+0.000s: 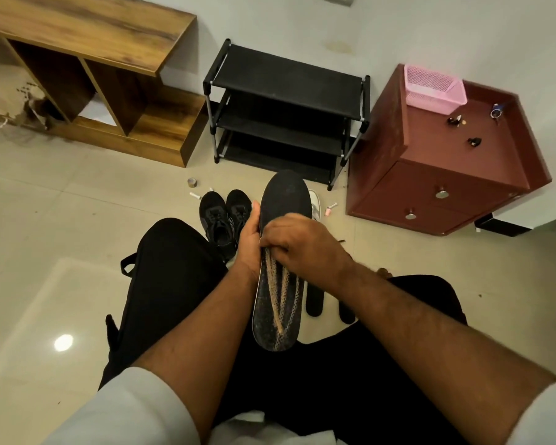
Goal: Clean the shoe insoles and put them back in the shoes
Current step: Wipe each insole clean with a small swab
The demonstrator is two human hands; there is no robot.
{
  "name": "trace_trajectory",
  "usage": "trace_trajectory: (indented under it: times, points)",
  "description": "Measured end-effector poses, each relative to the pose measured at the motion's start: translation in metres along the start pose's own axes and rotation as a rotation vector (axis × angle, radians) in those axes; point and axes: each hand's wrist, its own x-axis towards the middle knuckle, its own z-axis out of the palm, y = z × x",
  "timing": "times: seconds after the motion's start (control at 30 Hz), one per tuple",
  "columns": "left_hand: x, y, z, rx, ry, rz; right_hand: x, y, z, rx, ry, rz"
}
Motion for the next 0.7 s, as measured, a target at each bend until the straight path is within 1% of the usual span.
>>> trace_trajectory:
  times: [0.1,0.2,0.27,0.33,0.4,0.47,0.53,0.6,0.7]
  points:
    - [0.000,-0.004,0.002,0.005,-0.008,-0.029,0.000,0.010,-0.003,-0.002,-0.003,0.029]
    - [-0.002,-0.005,0.005,-0.009,-0.035,-0.085,0.012,0.030,-0.010,-0.047,0.077,0.116]
    - [-0.001,-0.008,0.003,-0.003,-0.054,-0.111,0.017,0.039,-0.015,-0.056,0.099,0.170]
    - [0.001,-0.010,0.002,-0.035,-0.052,-0.111,0.016,0.039,-0.013,-0.049,0.076,0.167]
    - [0.008,-0.011,-0.002,-0.062,-0.038,-0.088,0.008,0.032,-0.008,-0.035,0.020,0.132]
    - [0.012,-0.013,-0.003,-0.036,-0.022,-0.068,-0.004,0.026,-0.002,-0.012,-0.034,0.107]
    - [0.012,-0.014,0.000,0.009,-0.018,-0.095,-0.012,0.026,-0.002,-0.002,-0.050,0.107]
    - [0.013,-0.017,0.003,0.033,-0.047,-0.145,-0.009,0.033,-0.007,-0.016,-0.017,0.128]
    - [0.017,-0.019,0.004,0.024,-0.065,-0.157,0.005,0.050,-0.016,-0.064,0.045,0.198]
